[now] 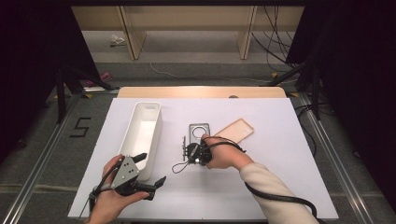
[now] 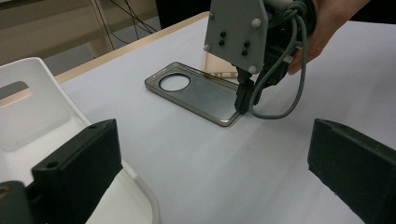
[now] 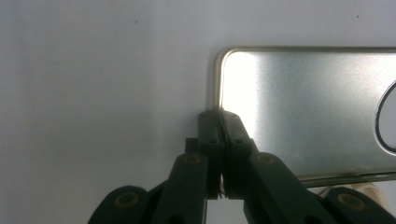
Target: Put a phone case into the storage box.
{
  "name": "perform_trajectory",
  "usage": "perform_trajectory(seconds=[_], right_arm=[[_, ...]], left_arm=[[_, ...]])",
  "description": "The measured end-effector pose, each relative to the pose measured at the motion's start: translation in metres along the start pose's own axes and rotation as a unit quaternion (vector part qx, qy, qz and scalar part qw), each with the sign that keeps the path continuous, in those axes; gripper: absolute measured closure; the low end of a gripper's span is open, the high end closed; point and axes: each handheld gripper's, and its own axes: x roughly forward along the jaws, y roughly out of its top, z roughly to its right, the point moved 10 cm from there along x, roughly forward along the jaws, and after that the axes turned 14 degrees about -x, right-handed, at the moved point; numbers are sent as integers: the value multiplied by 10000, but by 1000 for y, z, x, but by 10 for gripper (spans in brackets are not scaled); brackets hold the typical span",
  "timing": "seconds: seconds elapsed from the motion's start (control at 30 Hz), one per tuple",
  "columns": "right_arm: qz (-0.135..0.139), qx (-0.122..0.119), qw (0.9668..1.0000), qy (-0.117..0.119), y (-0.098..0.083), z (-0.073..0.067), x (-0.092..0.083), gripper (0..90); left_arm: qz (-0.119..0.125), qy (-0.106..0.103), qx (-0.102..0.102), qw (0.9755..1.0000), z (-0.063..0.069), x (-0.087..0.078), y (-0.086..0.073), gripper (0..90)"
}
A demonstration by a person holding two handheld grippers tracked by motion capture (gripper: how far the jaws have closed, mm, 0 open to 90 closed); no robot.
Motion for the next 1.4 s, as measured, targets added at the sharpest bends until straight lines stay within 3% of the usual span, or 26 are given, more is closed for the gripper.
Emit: perform_trajectory(seconds=[0.23,0.37,0.6,0.93,1.2,1.23,1.4], right_arm=[[474,54,9987,-198,2,0,-15,890],[602,58,9977,-306,2,-3,-23,891],[942,165,9940,-524,1,-8,-38,891],[1666,100,9816,-928,9,-27,-61,891],[2116,324,9710,-1067,6,-41,-72,890],[2205,358,9684,-1114,5,-43,-72,890],[2376,460,9636,-1135,-3,-52,-76,890]], left_arm=[[-6,1,-2,10000,0,0,0,24],[4,4,-22,10000,0,0,0,25],[1,10,-34,10000,0,1,0,27],[50,-38,-119,9999,0,1,2,44],[82,-73,-201,9997,1,3,3,53],[85,-80,-200,9997,1,3,3,55],[82,-85,-225,9997,1,4,4,61]])
